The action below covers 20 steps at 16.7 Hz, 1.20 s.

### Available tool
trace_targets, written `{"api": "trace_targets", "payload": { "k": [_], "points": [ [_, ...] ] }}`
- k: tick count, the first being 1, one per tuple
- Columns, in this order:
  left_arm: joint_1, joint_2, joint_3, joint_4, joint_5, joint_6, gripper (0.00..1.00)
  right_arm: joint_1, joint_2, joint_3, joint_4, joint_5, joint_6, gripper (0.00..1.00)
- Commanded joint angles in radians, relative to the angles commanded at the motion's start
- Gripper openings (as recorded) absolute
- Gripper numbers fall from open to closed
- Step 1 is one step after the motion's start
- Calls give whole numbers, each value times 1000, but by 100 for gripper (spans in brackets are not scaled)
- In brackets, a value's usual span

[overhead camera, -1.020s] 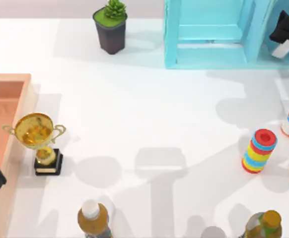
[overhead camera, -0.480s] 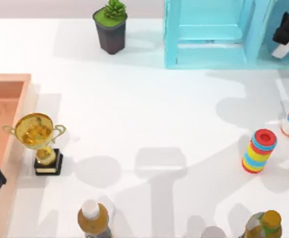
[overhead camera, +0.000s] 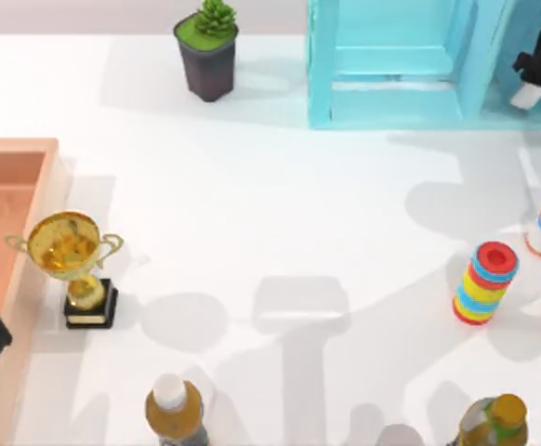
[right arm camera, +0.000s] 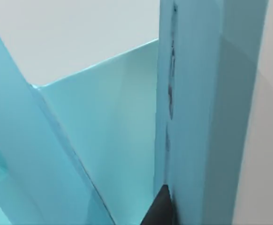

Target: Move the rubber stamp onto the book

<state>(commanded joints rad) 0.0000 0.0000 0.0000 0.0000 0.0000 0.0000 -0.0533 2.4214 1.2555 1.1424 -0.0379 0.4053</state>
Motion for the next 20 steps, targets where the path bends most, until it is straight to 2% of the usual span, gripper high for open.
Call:
{"api": "trace_targets", "payload": {
  "k": [12,16,20],
  "points": [
    [0,0,0,0,0,0,100,4,-37,-21,-20,-3,3,0],
    [0,0,0,0,0,0,100,0,-231,-119,-125,-10,3,0],
    [0,0,0,0,0,0,100,-5,-562,-264,-282,-19,5,0]
  ]
}}
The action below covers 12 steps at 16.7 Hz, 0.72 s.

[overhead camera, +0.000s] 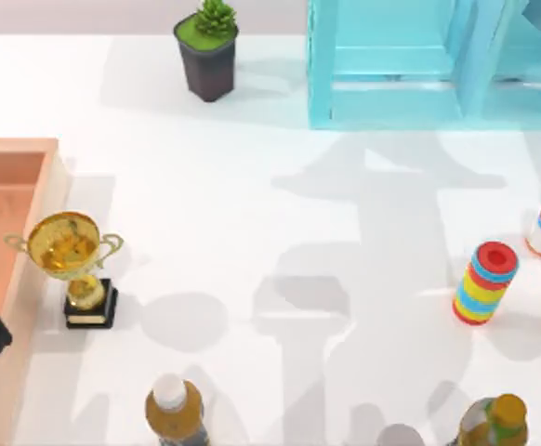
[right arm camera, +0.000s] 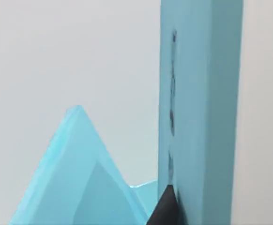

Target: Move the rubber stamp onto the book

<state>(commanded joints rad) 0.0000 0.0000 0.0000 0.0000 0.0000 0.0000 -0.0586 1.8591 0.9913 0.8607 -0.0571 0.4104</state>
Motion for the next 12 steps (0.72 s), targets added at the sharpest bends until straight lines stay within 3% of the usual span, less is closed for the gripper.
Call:
{"api": "trace_targets", "payload": {
  "k": [6,12],
  "points": [
    [0,0,0,0,0,0,100,-6,-484,-223,-240,-13,1,0],
    [0,0,0,0,0,0,100,-8,-641,-316,-340,-18,1,0]
  ]
}}
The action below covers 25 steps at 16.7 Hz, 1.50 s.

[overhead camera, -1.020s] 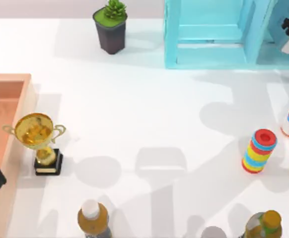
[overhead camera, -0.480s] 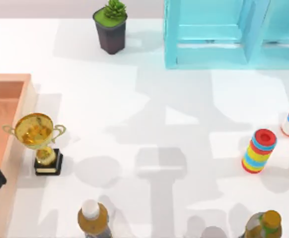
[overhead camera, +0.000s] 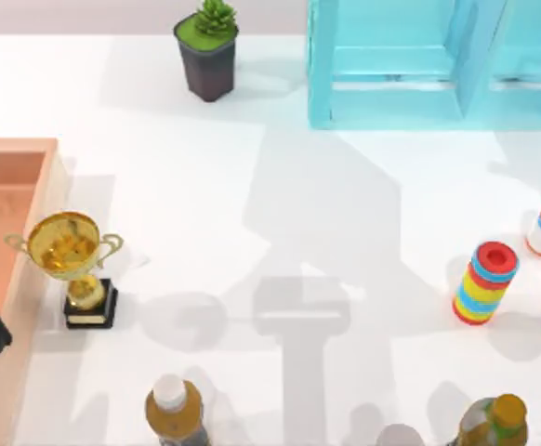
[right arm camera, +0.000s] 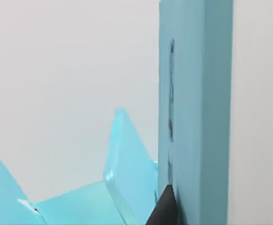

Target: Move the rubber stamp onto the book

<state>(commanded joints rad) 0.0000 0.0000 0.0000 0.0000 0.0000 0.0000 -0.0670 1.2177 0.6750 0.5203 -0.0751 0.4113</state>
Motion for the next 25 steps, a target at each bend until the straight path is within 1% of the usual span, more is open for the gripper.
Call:
{"api": "trace_targets", "payload": {
  "k": [4,6,8,10,12,14,21,23,25],
  "points": [
    [0,0,0,0,0,0,100,5,7,0,2,1,0,0],
    [0,0,0,0,0,0,100,36,24,5,12,21,-32,0],
    [0,0,0,0,0,0,100,105,59,18,34,61,-106,0],
    [0,0,0,0,0,0,100,202,108,34,63,119,-221,0],
    [0,0,0,0,0,0,100,313,165,50,96,186,-373,0],
    [0,0,0,0,0,0,100,428,224,63,127,257,-555,0],
    [0,0,0,0,0,0,100,810,480,99,237,495,-1302,0],
    [0,0,0,0,0,0,100,891,548,104,260,548,-1470,0],
    [0,0,0,0,0,0,100,949,601,103,276,590,-1594,0]
  ]
}}
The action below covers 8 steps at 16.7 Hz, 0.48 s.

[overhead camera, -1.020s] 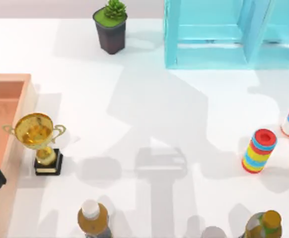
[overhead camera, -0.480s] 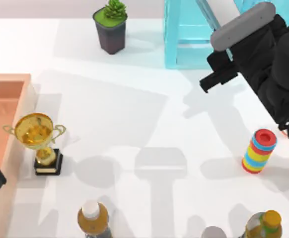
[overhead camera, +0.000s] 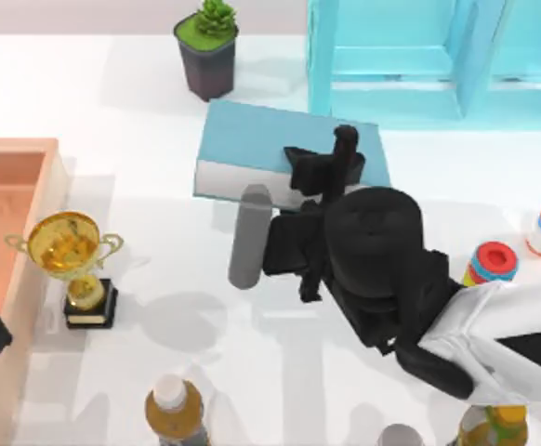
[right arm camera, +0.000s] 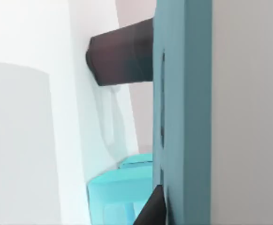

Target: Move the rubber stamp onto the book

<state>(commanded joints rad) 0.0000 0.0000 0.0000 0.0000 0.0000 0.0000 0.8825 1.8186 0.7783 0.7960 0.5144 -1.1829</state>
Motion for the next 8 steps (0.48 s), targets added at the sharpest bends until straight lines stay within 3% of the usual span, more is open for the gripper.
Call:
{"api": "trace_targets", "payload": {
  "k": [3,8],
  "points": [
    [0,0,0,0,0,0,100,49,47,-4,12,36,-106,0],
    [0,0,0,0,0,0,100,59,57,-5,14,43,-125,0]
  ]
}}
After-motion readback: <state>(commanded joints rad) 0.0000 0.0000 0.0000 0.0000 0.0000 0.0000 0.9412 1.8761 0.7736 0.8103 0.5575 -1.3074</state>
